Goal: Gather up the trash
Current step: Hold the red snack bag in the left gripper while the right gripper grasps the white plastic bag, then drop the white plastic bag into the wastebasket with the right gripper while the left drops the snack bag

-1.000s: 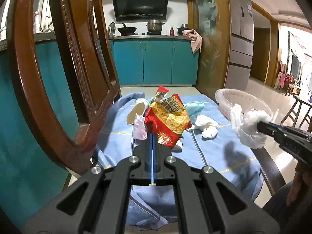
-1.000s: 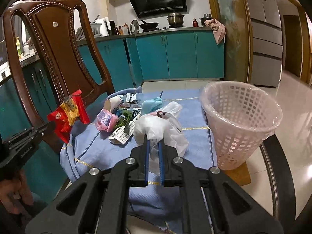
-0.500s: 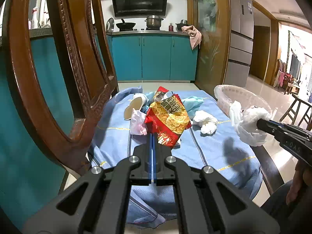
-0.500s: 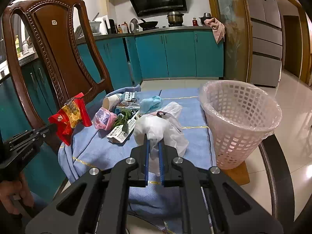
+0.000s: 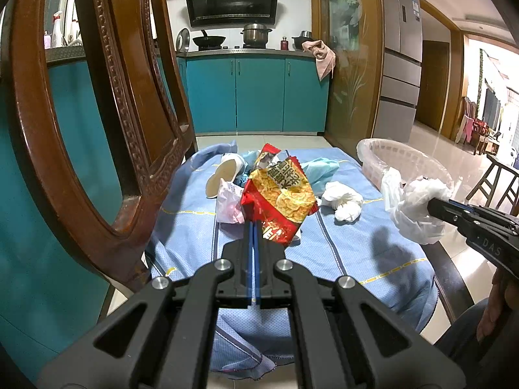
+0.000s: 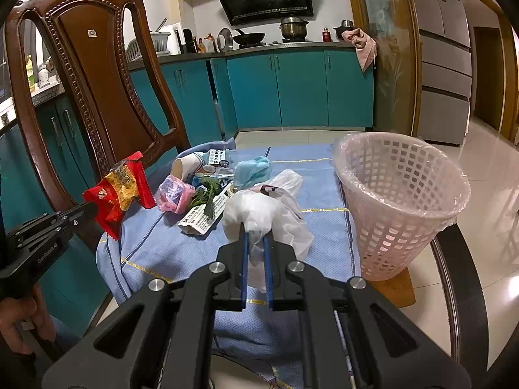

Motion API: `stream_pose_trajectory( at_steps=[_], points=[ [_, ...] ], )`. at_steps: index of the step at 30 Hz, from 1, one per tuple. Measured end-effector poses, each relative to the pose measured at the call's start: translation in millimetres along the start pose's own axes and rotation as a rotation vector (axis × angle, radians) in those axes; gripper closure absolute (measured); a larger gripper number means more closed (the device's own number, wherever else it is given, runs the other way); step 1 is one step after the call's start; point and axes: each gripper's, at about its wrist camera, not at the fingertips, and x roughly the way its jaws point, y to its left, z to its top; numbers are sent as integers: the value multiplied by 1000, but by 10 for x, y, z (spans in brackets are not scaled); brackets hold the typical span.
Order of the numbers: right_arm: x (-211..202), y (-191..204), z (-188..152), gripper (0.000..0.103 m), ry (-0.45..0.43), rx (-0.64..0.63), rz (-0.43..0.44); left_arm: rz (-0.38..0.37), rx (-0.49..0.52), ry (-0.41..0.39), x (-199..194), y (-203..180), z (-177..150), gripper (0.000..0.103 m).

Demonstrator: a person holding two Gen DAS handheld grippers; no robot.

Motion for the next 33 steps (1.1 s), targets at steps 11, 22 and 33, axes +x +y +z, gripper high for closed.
stream_pose_trajectory(
  at_steps=[11,22,33],
  points=[
    [2,2,-1,94,0,-3,1,4,-2,1,9,9,-7,101],
    [-99,-714,734,94,-156,84,-138,13,-23,10,62,66,-18,101],
    [234,-1658,767,23,-125,335,-254,30,-20,23,88,65,-25,101]
  ],
)
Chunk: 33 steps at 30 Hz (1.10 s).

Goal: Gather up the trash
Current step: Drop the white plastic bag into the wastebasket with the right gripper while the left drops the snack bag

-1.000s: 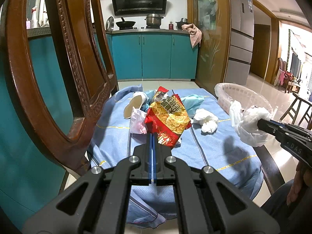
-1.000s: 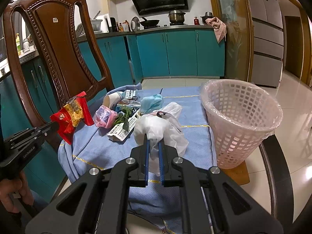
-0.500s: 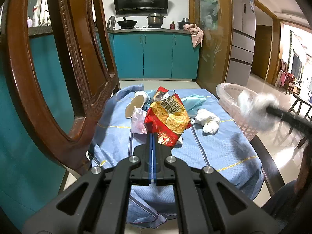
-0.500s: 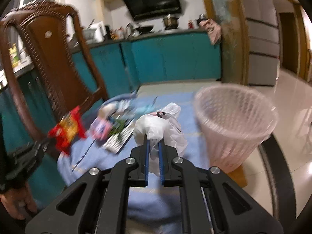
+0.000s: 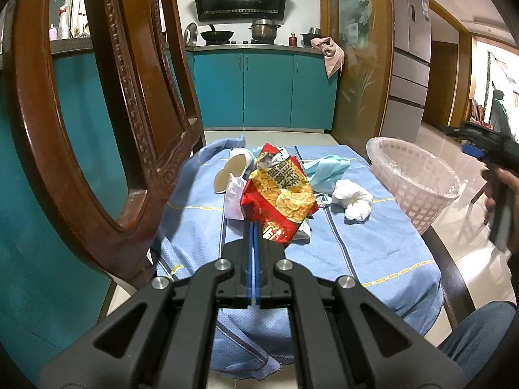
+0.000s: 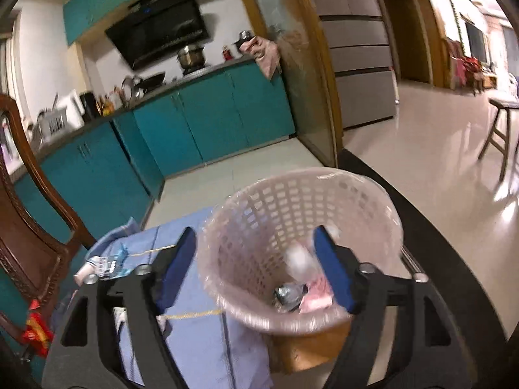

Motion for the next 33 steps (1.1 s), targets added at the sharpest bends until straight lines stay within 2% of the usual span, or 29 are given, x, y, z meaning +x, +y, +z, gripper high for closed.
stream_pose_trajectory(
  at_steps=[2,5,7,8,10,12,14,16,19,20,22,23,25,27,29,33],
  points=[
    [-279,19,-138,19,-15,8,17,-6,5,6,10,-20,-1,101],
    [-823,137,-476,3,-101,8,28,-16,19,21,36,-77,-10,101],
    [-1044,210,-715,3,-127,-20,43,-36,25,39,58,-127,-18,101],
    [-1081,227,-757,3,-111,-25,54,-56,27,49,74,-171,-7,101],
    [-1168,224,-797,3,-140,-25,66,-106,23,73,112,-271,38,101],
    [-1189,164,-775,3,-172,-13,43,-163,38,83,158,-482,162,101],
    [-1168,39,-782,3,-166,48,31,-214,70,71,212,-755,364,101],
    [-1176,-158,-762,3,-183,143,9,-292,95,44,316,-1138,698,101],
    [-1180,-277,-747,3,-194,205,-6,-372,130,13,518,-1705,1147,100],
    [-1164,-293,-744,3,-188,211,-7,-404,146,11,629,-1944,1309,95],
    [-1168,-286,-748,3,-178,204,-6,-443,171,46,858,-2256,1467,48],
    [-1164,-266,-748,3,-177,192,-3,-417,172,33,930,-2325,1490,19],
    [-1147,-229,-751,3,-170,168,2,-353,173,30,1010,-2322,1447,18],
    [-1117,-180,-753,3,-154,142,13,-354,130,54,996,-2124,1332,18],
    [-1088,-131,-759,3,-140,123,27,-345,105,52,877,-1850,1213,18],
    [-1063,42,-775,3,-116,60,71,-230,109,-17,351,-1095,825,13]
  ],
)
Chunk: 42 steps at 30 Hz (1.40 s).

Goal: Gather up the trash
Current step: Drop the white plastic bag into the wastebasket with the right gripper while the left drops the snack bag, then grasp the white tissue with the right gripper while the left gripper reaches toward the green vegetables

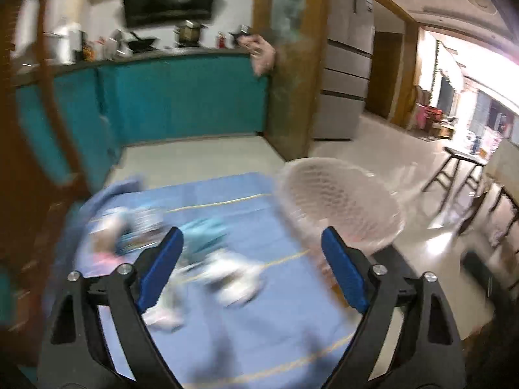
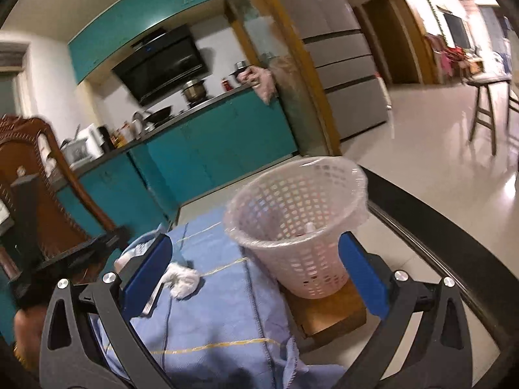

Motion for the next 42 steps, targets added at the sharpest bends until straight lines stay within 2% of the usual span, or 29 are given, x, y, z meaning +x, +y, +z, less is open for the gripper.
stream_pose_trajectory(
  at_steps=[2,5,8,10,17,42],
  points=[
    [6,138,-35,3,14,-51,38,80,-20,-24,-347,330,-255,13],
    [-17,383,-111,3,27,-151,85,155,-67,-39,-725,692,-586,13],
    [-29,552,-182,3,44,-193,103,191,-111,-45,-904,898,-818,13],
    [-24,626,-233,3,66,-191,120,204,-114,-34,-910,894,-892,13],
    [-53,868,-342,3,62,-300,116,187,-117,20,-820,891,-928,13],
    [27,879,-388,3,99,-330,122,179,-111,34,-743,869,-943,14]
  ],
)
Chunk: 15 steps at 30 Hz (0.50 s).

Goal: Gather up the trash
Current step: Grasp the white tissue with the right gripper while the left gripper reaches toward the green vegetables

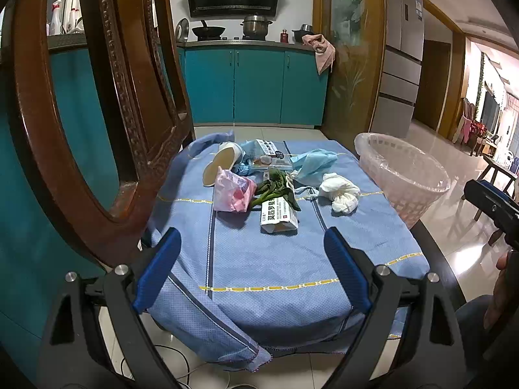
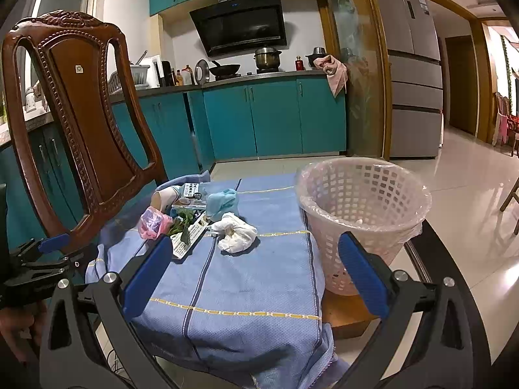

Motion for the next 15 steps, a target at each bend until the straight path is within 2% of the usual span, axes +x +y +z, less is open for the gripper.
stream_pose_trajectory(
  at_steps=[7,13,15],
  points=[
    [14,-5,3,4,7,4,8,-14,15,9,45,-41,4,16],
    [65,34,8,4,19,-11,20,-82,22,29,268,-140,210,26],
    [133,42,28,4,28,-9,35,-87,33,30,404,-196,328,35]
  ],
)
